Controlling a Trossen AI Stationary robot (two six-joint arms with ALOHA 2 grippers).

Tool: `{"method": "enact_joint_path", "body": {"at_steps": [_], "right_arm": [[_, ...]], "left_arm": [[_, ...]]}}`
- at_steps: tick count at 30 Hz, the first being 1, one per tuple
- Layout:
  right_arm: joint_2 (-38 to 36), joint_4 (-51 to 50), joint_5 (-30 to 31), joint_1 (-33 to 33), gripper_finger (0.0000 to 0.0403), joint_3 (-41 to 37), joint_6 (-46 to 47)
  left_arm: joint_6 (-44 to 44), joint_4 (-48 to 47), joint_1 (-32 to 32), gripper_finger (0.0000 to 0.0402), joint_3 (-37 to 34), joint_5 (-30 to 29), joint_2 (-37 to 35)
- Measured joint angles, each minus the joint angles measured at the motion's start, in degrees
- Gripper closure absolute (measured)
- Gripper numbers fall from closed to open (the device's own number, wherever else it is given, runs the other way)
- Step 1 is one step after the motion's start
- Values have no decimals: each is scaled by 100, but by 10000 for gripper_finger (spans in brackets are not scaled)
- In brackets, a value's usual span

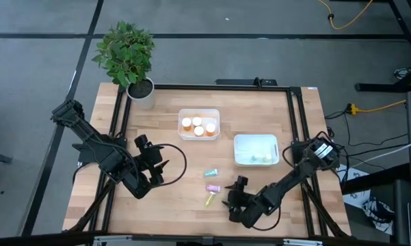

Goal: Pick and place medicine bottles into bin by pill shape (circle, oval)
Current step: Put the small pink pill bottle into the bottom white bin

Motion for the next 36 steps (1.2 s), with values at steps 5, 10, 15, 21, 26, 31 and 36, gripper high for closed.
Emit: {"method": "enact_joint_path", "body": {"at_steps": [5,10,15,21,26,31,36], "right_arm": [[0,778,-17,-127,112,-313,-298],[-4,777,-10,-266,112,-311,-409],[-4,900,-29,-462,113,-311,-711],[-4,1188,-353,-632,145,-311,-1052],[-4,1211,-628,-712,187,-311,-1071],[-4,1209,-621,-710,224,-311,-1071],[-4,1206,-621,-710,258,-311,-1092]], "left_arm": [[-1,0,0,159,0,0,0],[1,0,1,159,0,0,0],[-1,0,0,159,0,0,0],[1,0,0,159,0,0,0],[0,0,0,159,0,0,0],[0,0,0,159,0,0,0],[0,0,-1,159,0,-1,0]]}}
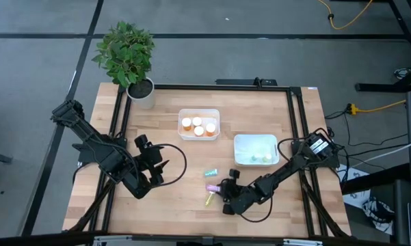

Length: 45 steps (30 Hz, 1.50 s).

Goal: Pick and place medicine bottles into bin by pill shape (circle, oval)
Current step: Put the small pink pill bottle into the bottom white bin

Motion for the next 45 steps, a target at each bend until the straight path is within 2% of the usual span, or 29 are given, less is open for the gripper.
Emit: {"method": "enact_joint_path", "body": {"at_steps": [5,12,16,22,25,30,35,43,45], "right_arm": [[-48,-363,10,0,284,104,-29],[-554,-2246,197,0,276,814,-125],[-795,-3955,102,-23,277,1596,-184],[-824,-7149,13,-159,278,2735,228],[-824,-8364,8,-236,278,2991,713],[-815,-9801,-212,-432,278,3041,1166],[-928,-9627,-1105,-928,279,2735,563],[-963,-9787,-1250,-1789,279,2347,-280],[-966,-9791,-1453,-1976,279,2301,-448]], "left_arm": [[0,0,2,159,0,1,0],[-1,-1,1,159,0,0,0],[1,-2,0,159,0,0,0],[1,-2,2,159,0,-1,0],[1,-2,2,159,0,-1,0],[1,-4,0,159,0,-1,0],[2,-4,2,159,0,-1,0],[4,-4,2,159,0,-1,0],[4,-7,2,159,0,-3,0]]}}
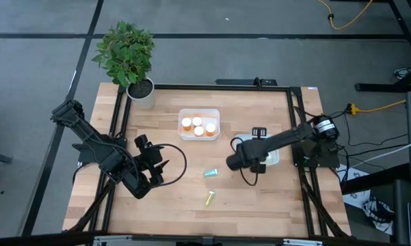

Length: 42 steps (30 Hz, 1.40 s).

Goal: Pick and place medicine bottles into bin by pill shape (circle, oval)
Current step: Put the small pink pill bottle into the bottom white bin

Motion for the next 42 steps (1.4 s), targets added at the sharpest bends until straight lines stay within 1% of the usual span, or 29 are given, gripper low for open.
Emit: {"method": "enact_joint_path", "body": {"at_steps": [4,6,13,16,18,20,23,31,38,42], "right_arm": [[-2,126,-779,-365,279,-157,-436],[0,178,-972,-519,279,-291,-531],[-2,203,-885,-938,279,-896,-686],[-2,212,-909,-1052,279,-1032,-779],[-2,346,-1034,-1128,279,-1083,-934],[-2,586,-1221,-1187,279,-1109,-1191],[-2,837,-1245,-1256,279,-1125,-1447],[-2,901,-1268,-1459,278,-1125,-1500],[-2,903,-1292,-1486,253,-1125,-1506],[-2,903,-1290,-1484,245,-1125,-1680]], "left_arm": [[2,2,0,159,0,0,0],[2,2,0,159,-2,3,0],[2,2,-1,159,0,2,0],[2,2,0,159,-2,2,0],[2,1,0,159,0,2,0],[2,2,0,159,-2,2,0],[2,2,0,159,-2,2,0],[2,1,0,159,-2,2,0],[2,2,0,159,-1,2,0],[2,2,0,159,0,2,0]]}}
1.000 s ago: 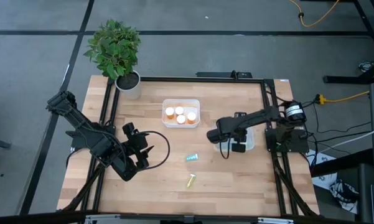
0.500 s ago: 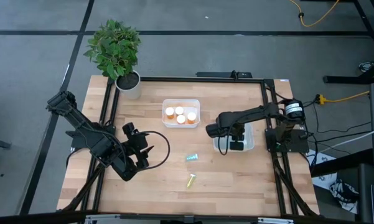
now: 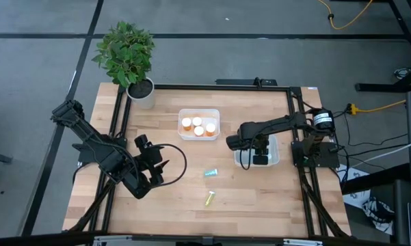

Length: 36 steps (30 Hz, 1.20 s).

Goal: Pick and place medicine bottles into bin by pill shape (circle, oval)
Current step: Put the small pink pill bottle into the bottom white bin

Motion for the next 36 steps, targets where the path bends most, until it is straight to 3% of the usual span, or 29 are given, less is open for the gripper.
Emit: {"method": "enact_joint_path", "body": {"at_steps": [29,36], "right_arm": [[0,244,-59,4,243,11,27],[0,160,-51,4,243,382,14]], "left_arm": [[0,0,-1,159,-1,0,0],[0,-1,-1,159,-2,0,0]]}}
